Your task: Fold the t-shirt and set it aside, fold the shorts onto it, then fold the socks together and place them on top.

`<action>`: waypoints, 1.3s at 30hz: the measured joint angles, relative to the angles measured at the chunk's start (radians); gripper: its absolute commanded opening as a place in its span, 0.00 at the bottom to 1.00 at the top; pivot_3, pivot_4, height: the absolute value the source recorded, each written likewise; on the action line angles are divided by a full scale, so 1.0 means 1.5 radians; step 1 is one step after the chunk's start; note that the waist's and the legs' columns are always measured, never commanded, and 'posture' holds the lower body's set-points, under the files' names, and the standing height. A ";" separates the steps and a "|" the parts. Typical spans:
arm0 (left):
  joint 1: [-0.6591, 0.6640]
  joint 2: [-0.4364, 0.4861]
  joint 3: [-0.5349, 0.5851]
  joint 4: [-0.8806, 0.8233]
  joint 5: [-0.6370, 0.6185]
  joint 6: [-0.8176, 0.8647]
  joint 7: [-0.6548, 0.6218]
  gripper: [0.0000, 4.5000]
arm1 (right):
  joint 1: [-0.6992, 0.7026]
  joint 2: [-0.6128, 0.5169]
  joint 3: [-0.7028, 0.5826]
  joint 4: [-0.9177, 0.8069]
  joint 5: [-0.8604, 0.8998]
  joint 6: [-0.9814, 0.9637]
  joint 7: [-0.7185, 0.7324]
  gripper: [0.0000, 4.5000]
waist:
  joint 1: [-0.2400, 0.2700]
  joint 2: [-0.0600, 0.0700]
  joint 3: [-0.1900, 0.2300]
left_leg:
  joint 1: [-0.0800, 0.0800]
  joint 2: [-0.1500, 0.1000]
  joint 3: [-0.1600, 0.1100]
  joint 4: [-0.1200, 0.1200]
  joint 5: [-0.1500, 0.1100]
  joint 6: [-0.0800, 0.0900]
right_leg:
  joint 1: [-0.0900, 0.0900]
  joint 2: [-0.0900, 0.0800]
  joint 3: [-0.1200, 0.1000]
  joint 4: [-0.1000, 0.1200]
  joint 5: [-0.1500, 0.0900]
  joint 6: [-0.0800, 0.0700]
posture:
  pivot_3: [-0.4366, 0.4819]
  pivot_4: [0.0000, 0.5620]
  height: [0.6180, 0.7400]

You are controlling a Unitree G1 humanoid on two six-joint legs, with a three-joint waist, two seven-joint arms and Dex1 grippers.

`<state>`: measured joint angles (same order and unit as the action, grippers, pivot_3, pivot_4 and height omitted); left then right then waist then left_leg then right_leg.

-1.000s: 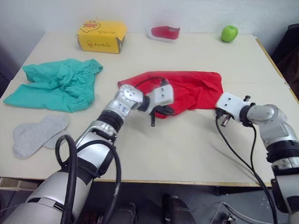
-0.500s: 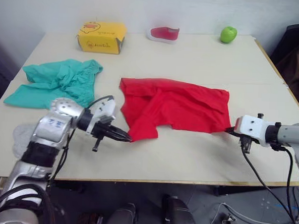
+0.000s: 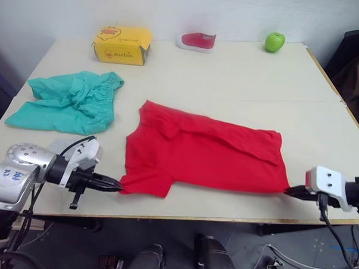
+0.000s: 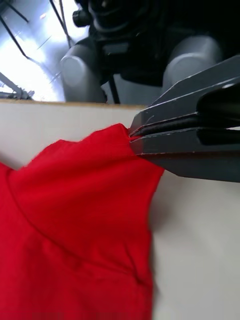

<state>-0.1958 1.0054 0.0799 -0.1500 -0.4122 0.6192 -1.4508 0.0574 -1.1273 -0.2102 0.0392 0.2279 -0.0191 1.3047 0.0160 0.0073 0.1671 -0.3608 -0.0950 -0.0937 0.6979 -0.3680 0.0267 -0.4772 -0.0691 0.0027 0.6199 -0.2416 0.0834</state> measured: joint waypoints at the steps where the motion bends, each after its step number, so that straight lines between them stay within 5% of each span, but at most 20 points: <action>1: 0.019 0.006 0.008 -0.009 -0.010 0.005 0.000 0.00 | 0.011 0.000 -0.005 -0.001 0.000 -0.003 0.003 0.01 | 0.000 0.000 0.000 | 0.002 0.000 0.000 0.000 0.000 0.000 | 0.001 0.000 0.000 0.000 0.000 0.000 | 0.48 0.27 1.00; 12: 0.102 0.066 0.047 -0.074 -0.076 0.041 -0.013 0.00 | 0.053 -0.023 -0.051 -0.036 0.064 0.062 0.071 0.01 | 0.004 0.000 0.001 | 0.019 0.006 0.001 -0.005 -0.005 0.001 | 0.020 0.006 0.000 -0.009 -0.001 -0.002 | 0.48 0.27 1.00; 16: -0.104 -0.046 -0.013 0.046 -0.024 -0.038 0.069 0.00 | -0.154 0.035 0.012 0.014 0.034 0.078 -0.012 0.01 | 0.005 0.000 0.001 | 0.019 0.006 0.001 -0.003 -0.004 -0.001 | 0.020 0.006 0.000 -0.008 0.001 -0.002 | 0.48 0.27 1.00; 19: -0.375 -0.188 0.012 0.260 0.009 -0.101 0.260 0.00 | -0.367 0.105 0.036 0.082 -0.015 0.097 -0.153 0.01 | 0.007 -0.005 0.004 | 0.013 0.004 0.000 0.000 -0.002 -0.003 | 0.015 0.005 -0.001 -0.005 0.002 -0.002 | 0.48 0.27 1.00; 22: -0.583 -0.214 0.100 0.438 0.001 -0.147 0.399 0.00 | -0.516 0.128 0.033 0.137 -0.074 0.030 -0.294 0.01 | 0.002 -0.008 0.002 | 0.001 0.004 0.002 0.001 -0.002 -0.004 | -0.003 0.005 -0.001 0.002 0.002 -0.003 | 0.48 0.27 1.00; 25: -0.711 -0.184 0.152 0.528 -0.022 -0.171 0.416 0.00 | -0.633 0.103 0.027 0.235 -0.166 -0.127 -0.450 0.01 | -0.013 -0.008 0.002 | -0.007 0.000 0.008 0.000 -0.002 -0.003 | -0.017 -0.002 -0.009 0.006 0.002 -0.003 | 0.48 0.27 1.00; 29: -0.693 -0.168 0.141 0.499 -0.041 -0.156 0.329 0.00 | -0.650 0.063 0.016 0.321 -0.209 -0.281 -0.523 0.01 | -0.024 -0.007 0.002 | -0.004 0.000 0.011 0.000 -0.005 0.001 | -0.015 -0.006 -0.018 0.006 0.001 -0.004 | 0.48 0.27 1.00; 33: -0.605 -0.144 0.123 0.417 -0.084 -0.040 0.264 0.00 | -0.548 0.033 0.039 0.363 -0.243 -0.433 -0.512 0.01 | -0.034 -0.007 0.002 | -0.006 -0.003 0.014 0.004 -0.009 0.008 | -0.014 -0.007 -0.018 0.004 0.002 -0.003 | 0.48 0.27 1.00; 39: -0.263 -0.060 0.104 0.172 -0.126 0.053 0.170 0.00 | -0.327 0.031 0.057 0.290 -0.183 -0.445 -0.403 0.01 | -0.043 -0.006 0.003 | 0.001 0.000 0.016 0.009 -0.008 0.006 | -0.008 -0.005 -0.014 0.006 0.003 -0.004 | 0.48 0.27 1.00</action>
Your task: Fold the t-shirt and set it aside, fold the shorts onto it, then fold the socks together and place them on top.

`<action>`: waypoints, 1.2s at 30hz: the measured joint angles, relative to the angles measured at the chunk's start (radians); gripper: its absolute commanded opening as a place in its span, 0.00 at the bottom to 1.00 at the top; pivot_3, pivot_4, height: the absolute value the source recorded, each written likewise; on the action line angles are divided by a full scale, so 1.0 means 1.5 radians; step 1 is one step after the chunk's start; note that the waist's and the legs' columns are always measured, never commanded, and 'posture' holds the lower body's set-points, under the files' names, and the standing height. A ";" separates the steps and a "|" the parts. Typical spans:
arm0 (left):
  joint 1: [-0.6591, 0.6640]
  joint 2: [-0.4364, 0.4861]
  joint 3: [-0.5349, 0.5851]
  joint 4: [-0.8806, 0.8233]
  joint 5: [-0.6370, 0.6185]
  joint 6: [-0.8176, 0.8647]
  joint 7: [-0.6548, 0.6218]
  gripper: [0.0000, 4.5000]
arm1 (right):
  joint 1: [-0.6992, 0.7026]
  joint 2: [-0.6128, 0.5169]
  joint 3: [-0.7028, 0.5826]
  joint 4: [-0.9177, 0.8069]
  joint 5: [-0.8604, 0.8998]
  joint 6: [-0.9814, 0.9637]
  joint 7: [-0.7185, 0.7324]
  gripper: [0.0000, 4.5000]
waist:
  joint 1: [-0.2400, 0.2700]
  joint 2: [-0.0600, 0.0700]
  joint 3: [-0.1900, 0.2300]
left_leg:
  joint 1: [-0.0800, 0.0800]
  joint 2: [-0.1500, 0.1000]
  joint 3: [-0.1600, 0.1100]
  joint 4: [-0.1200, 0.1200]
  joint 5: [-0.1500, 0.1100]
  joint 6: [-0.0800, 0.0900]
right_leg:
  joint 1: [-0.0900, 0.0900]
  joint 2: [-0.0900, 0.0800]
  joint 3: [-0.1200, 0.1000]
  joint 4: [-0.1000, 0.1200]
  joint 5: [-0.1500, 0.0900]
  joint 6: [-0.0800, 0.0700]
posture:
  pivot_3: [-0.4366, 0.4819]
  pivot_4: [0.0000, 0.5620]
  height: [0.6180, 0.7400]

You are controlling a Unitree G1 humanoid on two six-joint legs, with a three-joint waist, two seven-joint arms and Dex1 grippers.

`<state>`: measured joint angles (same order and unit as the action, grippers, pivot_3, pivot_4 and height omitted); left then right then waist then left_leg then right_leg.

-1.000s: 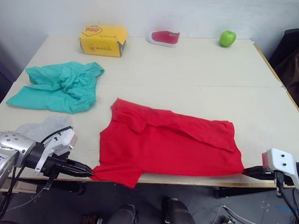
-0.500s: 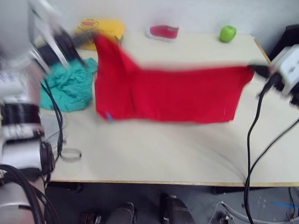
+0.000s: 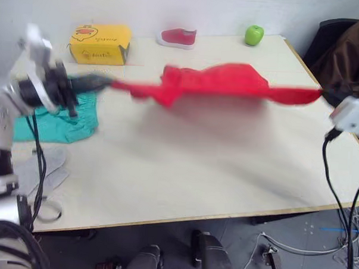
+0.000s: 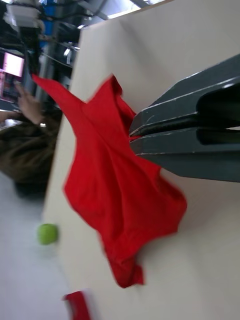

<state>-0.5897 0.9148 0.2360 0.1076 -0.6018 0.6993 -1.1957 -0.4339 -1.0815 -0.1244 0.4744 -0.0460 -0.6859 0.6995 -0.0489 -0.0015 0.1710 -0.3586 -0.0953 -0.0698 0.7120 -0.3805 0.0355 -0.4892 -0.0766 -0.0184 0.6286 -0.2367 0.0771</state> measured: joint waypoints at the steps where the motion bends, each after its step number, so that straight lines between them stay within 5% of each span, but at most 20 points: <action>1: 0.064 0.011 -0.007 -0.026 0.003 -0.002 -0.015 0.00 | 0.040 0.000 0.004 -0.023 0.013 0.009 0.022 0.01 | 0.001 0.001 0.001 | 0.003 0.001 0.000 -0.001 0.000 -0.001 | 0.004 0.001 0.000 -0.001 0.001 -0.001 | 0.48 0.27 1.00; 6: 0.245 0.064 -0.021 -0.107 0.023 -0.035 -0.073 0.00 | 0.160 -0.001 0.006 -0.109 0.078 0.088 0.109 0.01 | 0.016 0.001 0.001 | 0.020 0.004 0.001 -0.009 -0.001 -0.001 | 0.018 0.004 0.002 -0.005 0.000 -0.003 | 0.48 0.27 1.00; 12: 0.311 0.090 -0.029 -0.158 0.038 -0.068 -0.095 0.00 | 0.251 -0.017 0.006 -0.176 0.146 0.182 0.228 0.01 | 0.039 0.001 0.001 | 0.018 0.004 0.001 -0.009 -0.002 0.001 | 0.018 0.004 0.002 -0.007 0.000 -0.003 | 0.48 0.27 1.00; 25: 0.487 0.204 0.019 -0.330 -0.024 -0.014 -0.195 0.00 | 0.291 -0.083 0.003 -0.217 0.214 0.325 0.439 0.01 | 0.036 0.001 0.002 | 0.017 0.006 0.001 -0.009 -0.003 0.002 | 0.018 0.004 0.000 -0.011 0.001 -0.002 | 0.48 0.27 1.00; 36: 0.471 0.228 0.034 -0.352 -0.077 0.032 -0.202 0.00 | 0.318 -0.108 -0.019 -0.282 0.291 0.474 0.527 0.01 | 0.041 0.002 0.002 | 0.017 0.006 0.001 -0.009 -0.004 0.002 | 0.019 0.004 0.000 -0.012 0.001 -0.002 | 0.48 0.27 1.00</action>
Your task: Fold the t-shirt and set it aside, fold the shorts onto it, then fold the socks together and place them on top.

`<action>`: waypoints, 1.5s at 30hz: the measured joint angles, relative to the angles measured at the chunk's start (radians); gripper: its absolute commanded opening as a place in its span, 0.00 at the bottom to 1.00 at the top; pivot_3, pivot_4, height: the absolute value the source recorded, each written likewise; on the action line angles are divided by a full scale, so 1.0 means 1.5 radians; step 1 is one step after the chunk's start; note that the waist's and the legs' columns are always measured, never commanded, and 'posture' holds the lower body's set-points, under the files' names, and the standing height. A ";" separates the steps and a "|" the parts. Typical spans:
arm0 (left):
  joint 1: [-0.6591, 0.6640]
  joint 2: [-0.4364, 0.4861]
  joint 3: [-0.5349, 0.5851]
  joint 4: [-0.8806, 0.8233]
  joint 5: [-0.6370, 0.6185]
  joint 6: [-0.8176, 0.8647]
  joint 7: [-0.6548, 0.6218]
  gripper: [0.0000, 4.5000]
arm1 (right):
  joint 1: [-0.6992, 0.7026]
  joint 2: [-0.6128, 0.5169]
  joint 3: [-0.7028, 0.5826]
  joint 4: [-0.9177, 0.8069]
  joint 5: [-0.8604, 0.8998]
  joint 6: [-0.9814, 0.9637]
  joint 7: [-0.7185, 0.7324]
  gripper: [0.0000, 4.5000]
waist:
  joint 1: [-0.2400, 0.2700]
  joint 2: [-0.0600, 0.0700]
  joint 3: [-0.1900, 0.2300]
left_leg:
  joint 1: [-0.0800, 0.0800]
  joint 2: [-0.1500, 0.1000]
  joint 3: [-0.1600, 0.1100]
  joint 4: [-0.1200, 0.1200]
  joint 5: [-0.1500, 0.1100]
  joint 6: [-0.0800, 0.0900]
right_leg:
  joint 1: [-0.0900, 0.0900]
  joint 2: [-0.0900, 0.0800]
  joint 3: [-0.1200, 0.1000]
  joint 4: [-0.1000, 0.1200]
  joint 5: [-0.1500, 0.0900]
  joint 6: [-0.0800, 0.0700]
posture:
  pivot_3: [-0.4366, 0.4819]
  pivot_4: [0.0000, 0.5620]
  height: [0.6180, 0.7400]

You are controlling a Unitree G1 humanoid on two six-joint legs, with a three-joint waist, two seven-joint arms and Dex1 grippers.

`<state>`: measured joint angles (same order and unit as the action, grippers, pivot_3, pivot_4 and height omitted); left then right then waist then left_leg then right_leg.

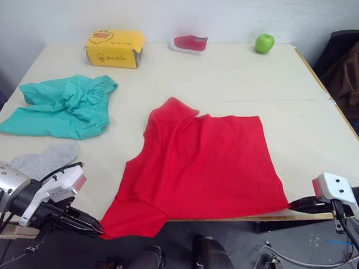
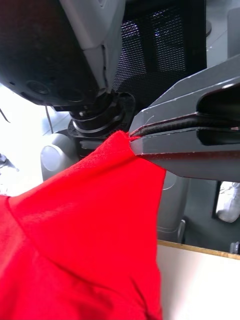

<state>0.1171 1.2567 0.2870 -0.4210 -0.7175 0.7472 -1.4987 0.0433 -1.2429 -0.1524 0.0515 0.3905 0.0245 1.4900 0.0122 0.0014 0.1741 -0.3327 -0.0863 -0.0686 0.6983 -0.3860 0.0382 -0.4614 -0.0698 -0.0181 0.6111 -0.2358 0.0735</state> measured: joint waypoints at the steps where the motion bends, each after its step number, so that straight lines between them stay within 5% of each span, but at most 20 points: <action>1: -0.021 -0.001 -0.006 0.010 -0.003 0.006 0.002 0.00 | -0.001 -0.001 -0.001 -0.002 0.004 0.011 0.004 0.01 | 0.001 0.000 0.000 | 0.000 0.000 0.000 0.000 0.000 0.000 | 0.000 0.000 0.000 0.000 0.000 0.000 | 0.48 0.27 1.00; 13: -0.311 -0.109 -0.186 0.288 0.061 0.040 0.044 0.00 | -0.186 -0.013 0.132 0.055 0.076 0.252 0.028 0.01 | 0.005 0.001 0.000 | -0.001 0.000 0.000 0.000 0.000 -0.001 | -0.002 0.000 -0.001 0.000 0.000 0.000 | 0.48 0.27 1.00; 17: -0.374 -0.185 -0.206 0.367 0.105 0.019 0.099 0.00 | -0.277 0.046 0.195 0.127 0.010 0.258 0.026 0.01 | 0.006 0.001 0.000 | -0.002 0.000 0.000 0.001 0.000 -0.001 | -0.002 0.000 -0.001 0.000 0.000 0.000 | 0.48 0.27 1.00; 31: -0.384 -0.256 -0.228 0.417 0.179 -0.017 0.176 0.00 | -0.331 0.085 0.227 0.226 -0.065 0.221 0.030 0.01 | 0.007 0.001 0.000 | -0.002 0.000 0.000 0.001 0.000 -0.001 | -0.002 0.000 -0.001 0.000 0.000 0.000 | 0.48 0.27 1.00; 34: -0.388 -0.258 -0.228 0.418 0.181 -0.004 0.181 0.00 | -0.336 0.091 0.227 0.228 -0.067 0.229 0.030 0.13 | 0.007 0.001 0.000 | -0.002 0.000 0.000 0.001 0.000 -0.001 | -0.002 0.000 -0.001 0.000 0.000 0.000 | 0.48 0.27 1.00; 42: -0.395 -0.267 -0.194 0.413 0.167 0.027 0.205 0.51 | -0.313 0.091 0.145 0.198 -0.044 0.247 0.005 0.71 | 0.007 0.001 0.000 | -0.002 0.000 -0.001 0.001 0.000 -0.001 | -0.002 0.000 -0.001 0.000 0.000 0.000 | 0.48 0.27 1.00; 45: -0.390 -0.235 -0.153 0.361 0.153 0.039 0.211 0.58 | -0.264 0.083 0.065 0.132 -0.010 0.277 -0.025 0.72 | 0.007 0.001 0.000 | -0.003 0.000 -0.001 0.001 0.000 -0.002 | -0.002 0.000 -0.001 0.000 0.000 0.001 | 0.48 0.27 1.00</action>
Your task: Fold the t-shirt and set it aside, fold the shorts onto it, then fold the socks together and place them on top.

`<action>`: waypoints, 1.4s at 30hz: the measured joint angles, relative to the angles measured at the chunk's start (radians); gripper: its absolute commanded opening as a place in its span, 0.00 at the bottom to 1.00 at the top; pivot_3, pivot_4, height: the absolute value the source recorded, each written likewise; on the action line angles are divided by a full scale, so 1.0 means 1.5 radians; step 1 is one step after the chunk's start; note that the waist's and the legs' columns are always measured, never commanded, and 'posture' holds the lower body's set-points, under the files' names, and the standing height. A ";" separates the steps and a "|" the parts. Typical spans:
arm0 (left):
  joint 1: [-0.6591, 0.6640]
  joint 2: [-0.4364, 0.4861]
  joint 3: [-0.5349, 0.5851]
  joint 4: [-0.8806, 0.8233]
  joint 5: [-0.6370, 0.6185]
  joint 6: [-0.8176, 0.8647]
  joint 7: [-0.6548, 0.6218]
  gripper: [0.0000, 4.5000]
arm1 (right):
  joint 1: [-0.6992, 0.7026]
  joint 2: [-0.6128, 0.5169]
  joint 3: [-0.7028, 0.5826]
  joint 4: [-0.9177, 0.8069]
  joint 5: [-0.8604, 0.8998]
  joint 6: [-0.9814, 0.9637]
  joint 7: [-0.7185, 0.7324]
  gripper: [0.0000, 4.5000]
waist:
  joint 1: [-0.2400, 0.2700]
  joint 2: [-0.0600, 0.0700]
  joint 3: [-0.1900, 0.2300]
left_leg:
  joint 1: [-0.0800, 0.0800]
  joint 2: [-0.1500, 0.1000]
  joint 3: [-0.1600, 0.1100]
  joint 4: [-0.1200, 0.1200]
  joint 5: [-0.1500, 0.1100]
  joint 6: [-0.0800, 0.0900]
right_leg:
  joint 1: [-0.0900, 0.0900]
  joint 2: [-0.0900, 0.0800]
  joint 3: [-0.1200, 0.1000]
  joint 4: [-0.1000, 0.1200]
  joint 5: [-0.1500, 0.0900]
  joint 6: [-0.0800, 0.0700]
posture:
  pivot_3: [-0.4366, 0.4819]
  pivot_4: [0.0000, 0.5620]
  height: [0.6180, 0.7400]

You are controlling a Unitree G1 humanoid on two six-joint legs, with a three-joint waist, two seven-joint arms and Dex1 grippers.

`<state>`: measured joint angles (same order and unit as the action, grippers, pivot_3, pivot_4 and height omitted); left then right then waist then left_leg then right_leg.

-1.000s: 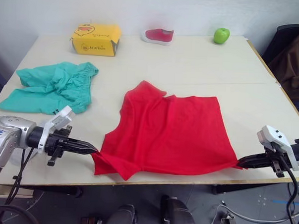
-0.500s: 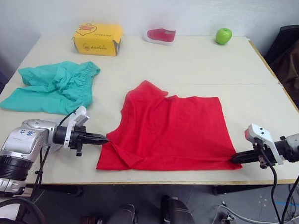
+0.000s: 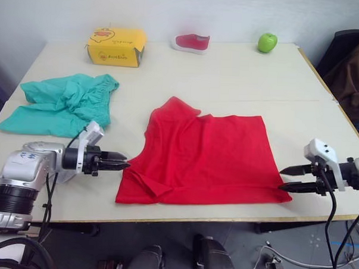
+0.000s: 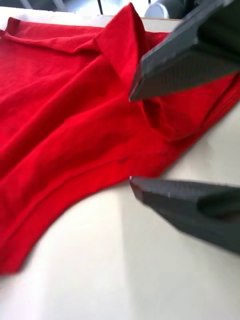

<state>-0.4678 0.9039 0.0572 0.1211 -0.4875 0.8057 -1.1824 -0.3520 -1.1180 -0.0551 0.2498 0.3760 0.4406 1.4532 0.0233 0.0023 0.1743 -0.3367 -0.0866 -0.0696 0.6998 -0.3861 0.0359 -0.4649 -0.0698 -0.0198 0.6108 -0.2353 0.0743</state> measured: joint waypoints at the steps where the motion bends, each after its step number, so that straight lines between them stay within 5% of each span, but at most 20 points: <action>1: 0.001 0.010 0.020 -0.022 -0.016 0.017 0.000 0.58 | 0.020 -0.003 -0.028 -0.031 0.014 0.017 -0.008 0.72 | 0.000 0.000 0.000 | 0.000 0.000 0.000 0.000 0.000 0.000 | 0.000 0.000 0.000 0.000 0.000 0.000 | 0.48 0.27 1.00; 4: 0.010 0.040 0.088 -0.108 -0.099 0.089 -0.012 0.58 | 0.081 -0.005 -0.112 -0.154 0.070 0.084 -0.042 0.72 | 0.000 0.000 0.000 | 0.000 0.000 0.000 0.000 0.000 0.000 | 0.000 0.000 0.000 0.000 0.000 0.000 | 0.48 0.27 1.00; 6: 0.027 0.061 0.113 -0.184 -0.145 0.115 -0.028 0.59 | 0.116 0.007 -0.154 -0.249 0.118 0.132 -0.069 0.63 | 0.000 0.000 0.000 | 0.001 0.000 0.000 0.000 0.000 0.000 | 0.001 0.000 0.000 -0.001 0.000 0.000 | 0.48 0.27 1.00; 10: 0.092 0.069 0.064 -0.271 -0.151 0.068 -0.075 0.39 | 0.164 0.059 -0.159 -0.403 0.175 0.177 -0.125 0.35 | 0.001 0.000 0.000 | 0.001 0.000 0.000 0.000 0.000 0.000 | 0.002 0.000 0.000 0.000 0.000 0.000 | 0.48 0.27 1.00; 15: 0.076 0.064 -0.091 -0.271 -0.086 -0.028 -0.156 0.03 | 0.159 0.108 -0.033 -0.430 0.110 0.118 -0.170 0.00 | 0.002 0.000 0.000 | 0.001 -0.001 0.000 0.000 0.000 0.000 | 0.002 -0.001 0.000 0.000 0.000 0.000 | 0.48 0.27 1.00; 23: 0.021 -0.042 -0.207 -0.175 -0.005 -0.100 -0.161 0.01 | 0.111 0.150 0.105 -0.287 -0.055 -0.041 -0.201 0.00 | 0.001 -0.001 0.000 | 0.000 -0.001 0.000 0.000 0.000 0.001 | 0.001 0.000 0.000 -0.001 0.000 0.000 | 0.48 0.27 1.00; 28: 0.009 -0.050 -0.237 -0.141 0.036 -0.138 -0.172 0.01 | 0.113 0.152 0.111 -0.273 -0.074 -0.091 -0.201 0.00 | 0.000 -0.001 0.000 | 0.001 -0.001 0.000 0.000 0.000 0.001 | 0.002 0.000 0.000 -0.001 0.000 0.000 | 0.48 0.27 1.00; 42: -0.122 -0.200 -0.200 0.123 0.120 -0.248 -0.073 0.01 | 0.116 0.180 0.111 -0.257 -0.086 -0.112 -0.222 0.00 | -0.002 -0.006 -0.003 | 0.002 -0.001 -0.001 0.001 0.001 0.000 | 0.002 0.000 0.000 0.000 0.000 0.000 | 0.48 0.27 1.00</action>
<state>-0.6510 0.6035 -0.2432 0.3060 -0.3070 0.4338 -1.2919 -0.1783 -0.8476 0.1118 -0.1359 0.2465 0.2728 1.1201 0.0202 -0.0063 0.1700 -0.3338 -0.0874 -0.0707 0.7007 -0.3851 0.0360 -0.4616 -0.0695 -0.0201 0.6110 -0.2349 0.0750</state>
